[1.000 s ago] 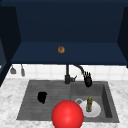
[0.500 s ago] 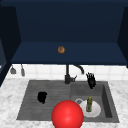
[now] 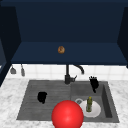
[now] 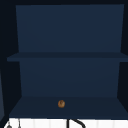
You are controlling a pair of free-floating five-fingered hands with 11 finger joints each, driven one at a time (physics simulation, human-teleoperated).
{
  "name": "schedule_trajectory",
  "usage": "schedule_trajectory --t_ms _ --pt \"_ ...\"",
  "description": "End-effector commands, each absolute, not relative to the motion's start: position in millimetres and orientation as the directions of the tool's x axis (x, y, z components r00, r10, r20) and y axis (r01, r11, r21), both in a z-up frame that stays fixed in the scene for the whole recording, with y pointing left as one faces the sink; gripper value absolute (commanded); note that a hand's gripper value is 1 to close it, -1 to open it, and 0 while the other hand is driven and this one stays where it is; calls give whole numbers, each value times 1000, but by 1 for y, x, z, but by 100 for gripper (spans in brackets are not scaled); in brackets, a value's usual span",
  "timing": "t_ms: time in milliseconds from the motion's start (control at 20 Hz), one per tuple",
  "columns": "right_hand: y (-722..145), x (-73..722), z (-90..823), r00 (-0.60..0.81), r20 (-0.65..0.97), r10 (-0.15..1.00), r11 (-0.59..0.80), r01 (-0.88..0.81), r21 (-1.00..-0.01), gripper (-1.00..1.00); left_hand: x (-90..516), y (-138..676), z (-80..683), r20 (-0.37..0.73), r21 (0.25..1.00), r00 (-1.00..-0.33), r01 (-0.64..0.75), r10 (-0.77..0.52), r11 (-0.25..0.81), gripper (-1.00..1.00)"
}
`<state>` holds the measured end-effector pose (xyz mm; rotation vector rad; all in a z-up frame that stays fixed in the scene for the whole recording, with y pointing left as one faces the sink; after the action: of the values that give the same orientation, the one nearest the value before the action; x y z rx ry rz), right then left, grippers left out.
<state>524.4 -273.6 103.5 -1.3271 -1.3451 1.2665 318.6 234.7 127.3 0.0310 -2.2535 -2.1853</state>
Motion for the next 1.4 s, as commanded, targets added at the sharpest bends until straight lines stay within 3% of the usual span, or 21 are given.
schedule_trajectory --t_ms 0,650,1000,1350 --pt "-285 520 119 -72 -23 997 -17 82 -996 -100 319 235 127 -12 999 -1000 -13 -16 31 0" --pt "-304 482 161 -88 4 996 -4 -82 -997 -100 319 235 127 -12 999 -1000 -13 -16 31 0" --pt "-306 477 165 -82 -40 996 -41 -6 -999 -100 319 235 127 -12 999 -1000 -13 -16 31 0" --pt "-308 459 172 -79 -24 997 -29 -61 -998 -100 319 235 127 -12 999 -1000 -13 -16 31 0"
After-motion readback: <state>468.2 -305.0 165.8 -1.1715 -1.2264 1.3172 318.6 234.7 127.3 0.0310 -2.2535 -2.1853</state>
